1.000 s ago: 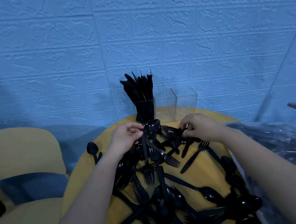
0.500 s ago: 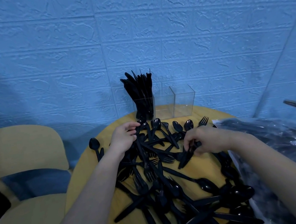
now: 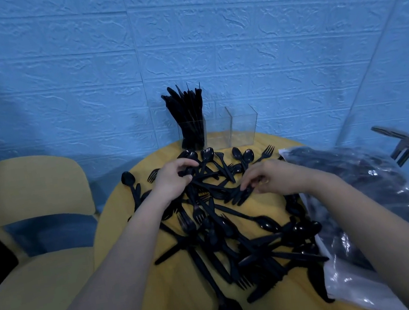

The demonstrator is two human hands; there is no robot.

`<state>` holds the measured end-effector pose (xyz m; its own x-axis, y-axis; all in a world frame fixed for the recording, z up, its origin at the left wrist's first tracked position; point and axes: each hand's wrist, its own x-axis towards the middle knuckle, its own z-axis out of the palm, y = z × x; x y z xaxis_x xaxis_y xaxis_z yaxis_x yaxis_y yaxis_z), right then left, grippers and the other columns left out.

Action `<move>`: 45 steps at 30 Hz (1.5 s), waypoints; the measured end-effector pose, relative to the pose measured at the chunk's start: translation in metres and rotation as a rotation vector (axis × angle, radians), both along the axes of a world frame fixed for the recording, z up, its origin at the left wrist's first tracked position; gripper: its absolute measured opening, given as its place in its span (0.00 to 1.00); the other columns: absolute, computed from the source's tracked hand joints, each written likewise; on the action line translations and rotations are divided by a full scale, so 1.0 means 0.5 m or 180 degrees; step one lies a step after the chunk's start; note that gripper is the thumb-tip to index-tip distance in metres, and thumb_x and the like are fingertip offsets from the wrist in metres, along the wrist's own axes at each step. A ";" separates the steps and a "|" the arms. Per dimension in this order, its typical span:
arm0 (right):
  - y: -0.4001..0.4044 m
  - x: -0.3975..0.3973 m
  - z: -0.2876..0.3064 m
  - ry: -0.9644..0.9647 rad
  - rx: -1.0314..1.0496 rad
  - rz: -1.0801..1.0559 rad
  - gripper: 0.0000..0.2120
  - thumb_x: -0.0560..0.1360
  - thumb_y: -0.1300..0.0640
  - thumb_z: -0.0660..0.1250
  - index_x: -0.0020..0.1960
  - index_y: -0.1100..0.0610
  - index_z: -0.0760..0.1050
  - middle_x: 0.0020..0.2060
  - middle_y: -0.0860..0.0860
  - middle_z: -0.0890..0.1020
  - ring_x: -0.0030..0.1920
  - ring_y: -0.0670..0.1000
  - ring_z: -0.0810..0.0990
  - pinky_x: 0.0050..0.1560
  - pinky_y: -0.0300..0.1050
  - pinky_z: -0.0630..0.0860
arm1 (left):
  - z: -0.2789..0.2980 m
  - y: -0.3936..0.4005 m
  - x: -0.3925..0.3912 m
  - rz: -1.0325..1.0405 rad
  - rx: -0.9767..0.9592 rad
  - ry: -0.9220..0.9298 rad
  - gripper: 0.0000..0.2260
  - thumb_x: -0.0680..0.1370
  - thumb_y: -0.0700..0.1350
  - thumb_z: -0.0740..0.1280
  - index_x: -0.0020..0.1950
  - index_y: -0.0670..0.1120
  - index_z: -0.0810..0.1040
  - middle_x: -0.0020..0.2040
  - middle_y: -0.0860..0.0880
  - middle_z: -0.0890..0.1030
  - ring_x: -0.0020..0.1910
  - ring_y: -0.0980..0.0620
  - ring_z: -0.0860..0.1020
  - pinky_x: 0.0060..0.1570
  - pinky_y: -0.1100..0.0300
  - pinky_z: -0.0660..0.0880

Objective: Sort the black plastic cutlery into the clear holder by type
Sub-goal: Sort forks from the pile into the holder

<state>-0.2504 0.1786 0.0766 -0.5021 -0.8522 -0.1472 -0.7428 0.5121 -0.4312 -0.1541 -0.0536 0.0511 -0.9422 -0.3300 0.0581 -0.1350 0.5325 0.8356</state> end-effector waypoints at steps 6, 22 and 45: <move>0.009 0.080 0.021 0.0142 -0.0239 -0.0121 0.10 0.76 0.61 0.68 0.53 0.50 0.81 0.50 0.44 0.80 0.48 0.42 0.77 0.54 0.36 0.74 | 0.033 0.042 0.098 -0.0616 -0.0789 0.0139 0.11 0.77 0.39 0.67 0.54 0.54 0.79 0.59 0.55 0.76 0.60 0.58 0.72 0.58 0.65 0.65; 0.073 0.303 -0.064 0.0209 -0.0543 0.0023 0.18 0.68 0.45 0.74 0.55 0.50 0.80 0.52 0.43 0.73 0.56 0.43 0.69 0.61 0.36 0.64 | -0.048 0.146 0.325 -0.0195 0.0069 0.0495 0.15 0.76 0.34 0.67 0.46 0.56 0.79 0.50 0.55 0.80 0.50 0.64 0.77 0.53 0.70 0.73; 0.019 0.353 0.054 -0.1430 -0.3123 -0.1373 0.07 0.76 0.61 0.68 0.39 0.56 0.78 0.29 0.47 0.82 0.31 0.43 0.77 0.37 0.34 0.75 | -0.032 0.234 0.311 0.0201 -0.0448 0.1019 0.19 0.79 0.40 0.65 0.69 0.47 0.71 0.58 0.57 0.74 0.56 0.62 0.71 0.51 0.83 0.62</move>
<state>-0.0739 0.1879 0.1038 -0.8486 -0.4700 0.2430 -0.2677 -0.0147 -0.9634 0.0012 0.0633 0.0351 -0.8469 -0.3548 0.3961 0.0854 0.6444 0.7599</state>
